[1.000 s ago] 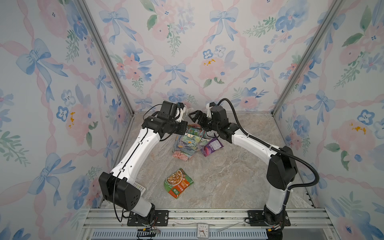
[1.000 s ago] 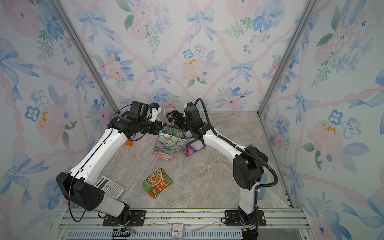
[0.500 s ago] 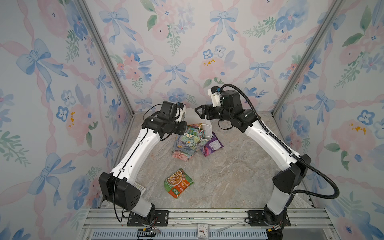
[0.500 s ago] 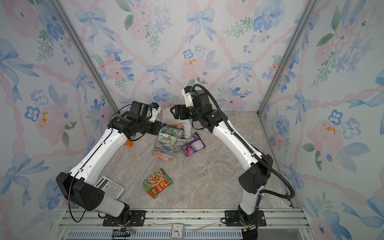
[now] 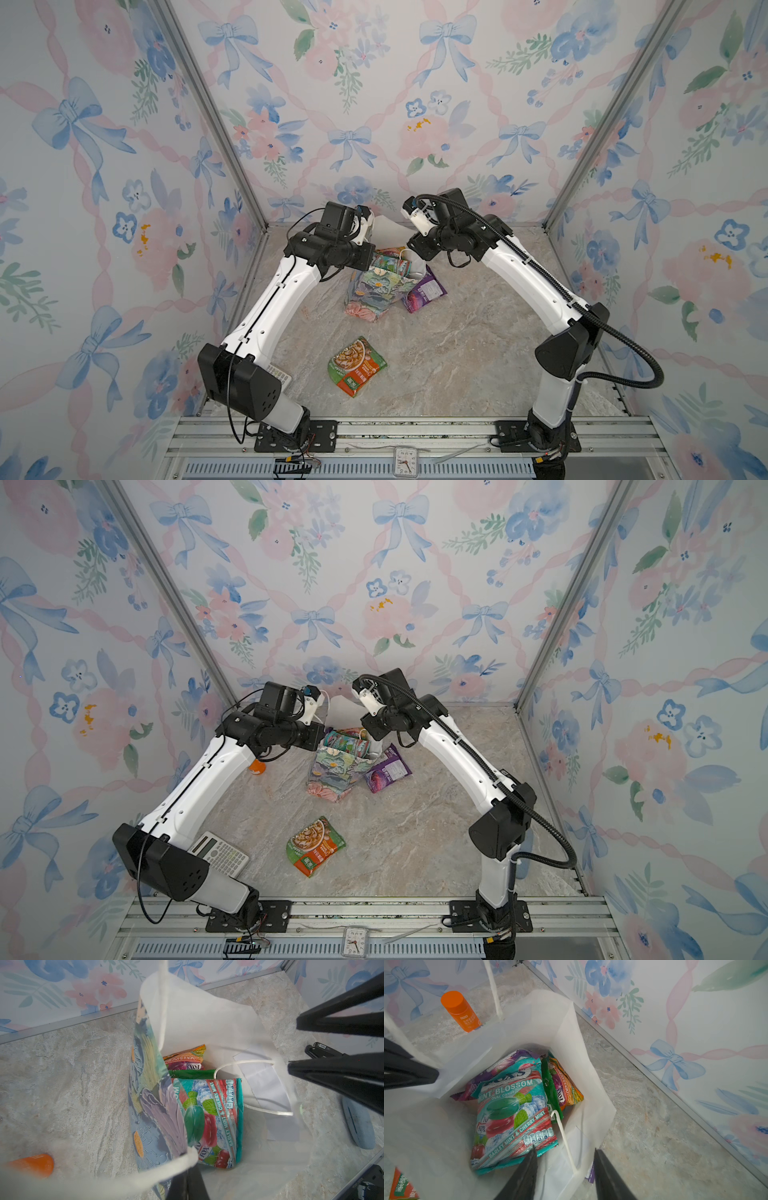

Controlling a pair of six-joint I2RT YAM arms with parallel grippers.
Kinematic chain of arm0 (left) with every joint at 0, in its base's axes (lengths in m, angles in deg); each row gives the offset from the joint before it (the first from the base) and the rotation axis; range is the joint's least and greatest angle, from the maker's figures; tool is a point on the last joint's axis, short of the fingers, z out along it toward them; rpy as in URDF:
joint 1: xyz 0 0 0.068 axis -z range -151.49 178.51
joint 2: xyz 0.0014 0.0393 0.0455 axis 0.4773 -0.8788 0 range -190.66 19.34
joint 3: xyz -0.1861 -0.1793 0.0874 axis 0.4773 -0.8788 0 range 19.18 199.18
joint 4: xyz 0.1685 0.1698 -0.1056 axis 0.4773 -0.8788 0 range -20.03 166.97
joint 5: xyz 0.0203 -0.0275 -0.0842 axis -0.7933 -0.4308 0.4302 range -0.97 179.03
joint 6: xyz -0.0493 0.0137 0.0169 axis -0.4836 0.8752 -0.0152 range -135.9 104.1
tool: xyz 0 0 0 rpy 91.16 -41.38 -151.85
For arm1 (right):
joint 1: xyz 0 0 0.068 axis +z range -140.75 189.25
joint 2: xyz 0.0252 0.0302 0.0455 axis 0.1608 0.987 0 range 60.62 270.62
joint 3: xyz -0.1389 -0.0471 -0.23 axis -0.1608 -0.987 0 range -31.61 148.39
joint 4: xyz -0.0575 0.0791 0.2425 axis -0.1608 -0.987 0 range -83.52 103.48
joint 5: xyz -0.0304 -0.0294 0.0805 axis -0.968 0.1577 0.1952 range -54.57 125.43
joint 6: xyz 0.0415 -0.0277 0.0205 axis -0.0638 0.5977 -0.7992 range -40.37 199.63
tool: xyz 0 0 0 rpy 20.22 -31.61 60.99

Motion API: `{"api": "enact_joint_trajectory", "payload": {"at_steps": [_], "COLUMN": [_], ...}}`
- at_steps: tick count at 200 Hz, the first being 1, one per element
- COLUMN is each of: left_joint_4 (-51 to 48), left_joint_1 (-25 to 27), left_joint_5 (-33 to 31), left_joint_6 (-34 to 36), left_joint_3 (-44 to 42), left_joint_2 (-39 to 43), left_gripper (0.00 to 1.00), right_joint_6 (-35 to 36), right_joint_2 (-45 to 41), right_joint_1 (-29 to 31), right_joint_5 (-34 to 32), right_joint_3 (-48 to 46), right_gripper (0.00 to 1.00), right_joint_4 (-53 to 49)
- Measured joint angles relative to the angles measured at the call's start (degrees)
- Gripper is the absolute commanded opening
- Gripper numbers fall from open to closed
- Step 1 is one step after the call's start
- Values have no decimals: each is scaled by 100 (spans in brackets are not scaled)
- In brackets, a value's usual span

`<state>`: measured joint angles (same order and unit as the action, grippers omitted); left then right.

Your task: Place the snacks into the paper bag

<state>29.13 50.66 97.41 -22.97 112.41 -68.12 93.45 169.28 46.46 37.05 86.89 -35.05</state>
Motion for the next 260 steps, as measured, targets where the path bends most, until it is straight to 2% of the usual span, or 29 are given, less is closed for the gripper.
{"api": "enact_joint_trajectory", "payload": {"at_steps": [42, 108, 210, 260], "left_joint_4": [2, 2, 4, 4], "left_joint_1": [0, 0, 0, 0], "left_joint_5": [68, 66, 63, 57], "left_joint_6": [66, 87, 92, 98], "left_joint_3": [0, 0, -11, -13], "left_joint_2": [-4, -4, -4, -2], "left_gripper": [0, 0, 0, 0], "right_joint_6": [820, 1587, 1906, 1950], "right_joint_2": [376, 772, 1132, 1375], "right_joint_1": [90, 192, 201, 223], "right_joint_5": [-59, -251, -691, -804], "right_joint_3": [398, 785, 1005, 1213], "right_gripper": [44, 41, 41, 27], "right_joint_4": [-275, -787, -901, -916]}}
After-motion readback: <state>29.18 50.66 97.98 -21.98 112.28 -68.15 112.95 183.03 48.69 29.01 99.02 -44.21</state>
